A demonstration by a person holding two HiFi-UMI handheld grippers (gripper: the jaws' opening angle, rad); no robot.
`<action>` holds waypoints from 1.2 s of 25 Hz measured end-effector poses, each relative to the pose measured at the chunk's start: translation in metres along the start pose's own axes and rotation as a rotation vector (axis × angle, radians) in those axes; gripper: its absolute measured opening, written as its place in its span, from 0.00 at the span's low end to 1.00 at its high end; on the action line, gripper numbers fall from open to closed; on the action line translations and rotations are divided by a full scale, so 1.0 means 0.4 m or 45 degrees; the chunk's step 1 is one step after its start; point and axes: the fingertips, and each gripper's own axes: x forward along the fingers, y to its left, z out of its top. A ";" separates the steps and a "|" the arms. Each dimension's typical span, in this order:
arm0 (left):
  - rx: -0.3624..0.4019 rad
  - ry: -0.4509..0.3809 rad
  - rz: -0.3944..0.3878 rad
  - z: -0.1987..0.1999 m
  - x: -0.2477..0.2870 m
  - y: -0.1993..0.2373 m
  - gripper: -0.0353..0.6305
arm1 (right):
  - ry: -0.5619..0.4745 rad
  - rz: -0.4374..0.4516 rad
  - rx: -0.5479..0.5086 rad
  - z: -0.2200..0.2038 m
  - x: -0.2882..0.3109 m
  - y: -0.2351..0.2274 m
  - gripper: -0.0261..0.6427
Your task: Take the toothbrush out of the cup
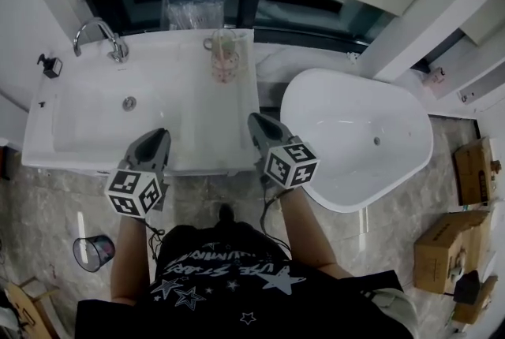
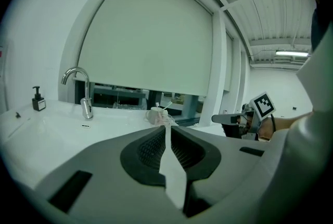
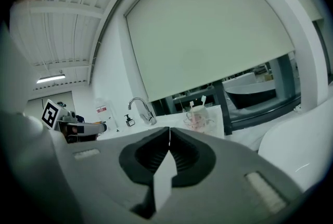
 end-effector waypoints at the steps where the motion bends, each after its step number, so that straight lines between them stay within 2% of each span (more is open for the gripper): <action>1: -0.004 -0.005 0.009 0.007 0.010 0.002 0.11 | 0.004 0.007 -0.001 0.003 0.009 -0.010 0.04; 8: 0.019 0.009 0.002 0.023 0.057 0.011 0.11 | 0.023 0.034 -0.008 0.014 0.077 -0.032 0.04; 16: -0.028 0.009 -0.020 0.045 0.130 0.104 0.11 | 0.007 -0.041 0.008 0.047 0.156 -0.083 0.04; 24: -0.020 -0.001 -0.120 0.110 0.270 0.168 0.11 | -0.009 -0.129 0.014 0.120 0.267 -0.168 0.04; 28: -0.021 0.008 -0.151 0.128 0.332 0.201 0.11 | -0.014 -0.093 0.033 0.133 0.317 -0.189 0.04; 29: -0.019 0.009 -0.158 0.134 0.348 0.210 0.11 | -0.002 -0.084 0.039 0.133 0.331 -0.195 0.05; 30: -0.016 0.009 -0.165 0.142 0.363 0.219 0.11 | 0.012 -0.077 0.046 0.133 0.345 -0.202 0.15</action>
